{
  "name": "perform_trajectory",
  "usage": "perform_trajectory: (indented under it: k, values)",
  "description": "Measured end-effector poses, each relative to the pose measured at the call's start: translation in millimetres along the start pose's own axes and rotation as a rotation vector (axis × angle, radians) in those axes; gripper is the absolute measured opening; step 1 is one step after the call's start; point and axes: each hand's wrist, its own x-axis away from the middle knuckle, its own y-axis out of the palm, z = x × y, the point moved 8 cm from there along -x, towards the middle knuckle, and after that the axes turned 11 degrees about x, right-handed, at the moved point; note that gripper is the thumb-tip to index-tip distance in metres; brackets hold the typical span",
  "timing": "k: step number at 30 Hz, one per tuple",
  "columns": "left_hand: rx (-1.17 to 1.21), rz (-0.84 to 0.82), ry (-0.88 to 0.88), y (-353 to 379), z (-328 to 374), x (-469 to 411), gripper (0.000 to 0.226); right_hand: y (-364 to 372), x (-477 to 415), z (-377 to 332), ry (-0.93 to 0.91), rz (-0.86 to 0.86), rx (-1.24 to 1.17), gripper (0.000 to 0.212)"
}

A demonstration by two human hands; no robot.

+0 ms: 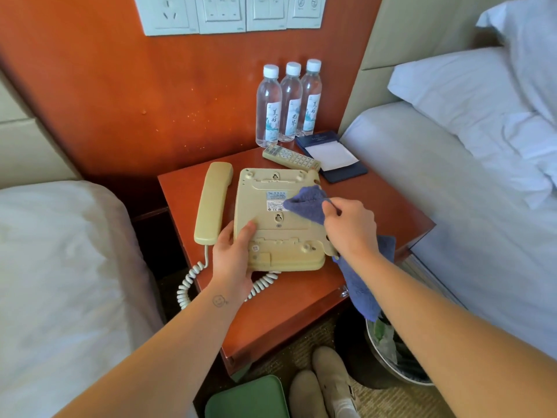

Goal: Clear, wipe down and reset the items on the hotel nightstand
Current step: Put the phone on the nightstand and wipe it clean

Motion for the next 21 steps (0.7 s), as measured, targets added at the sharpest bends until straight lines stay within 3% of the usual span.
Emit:
perform_trajectory:
  k: [4,9,12,18,21]
  values:
    - [0.043,0.009,-0.051,10,7,5,0.014,-13,-19,-5,0.029,-0.040,-0.293,0.031]
    - [0.123,-0.154,-0.095,47,26,7,0.029,-6,-22,-63,-0.007,-0.257,-0.784,0.028]
    - [0.102,-0.277,-0.074,75,39,12,0.030,4,-26,-82,0.007,-0.343,-0.818,0.031]
    - [0.017,-0.544,-0.015,124,50,28,0.042,-16,-35,-76,0.136,-0.317,-0.881,0.030]
    - [-0.041,-0.634,-0.031,135,40,37,0.048,-22,-33,-63,0.086,-0.247,-0.863,0.011]
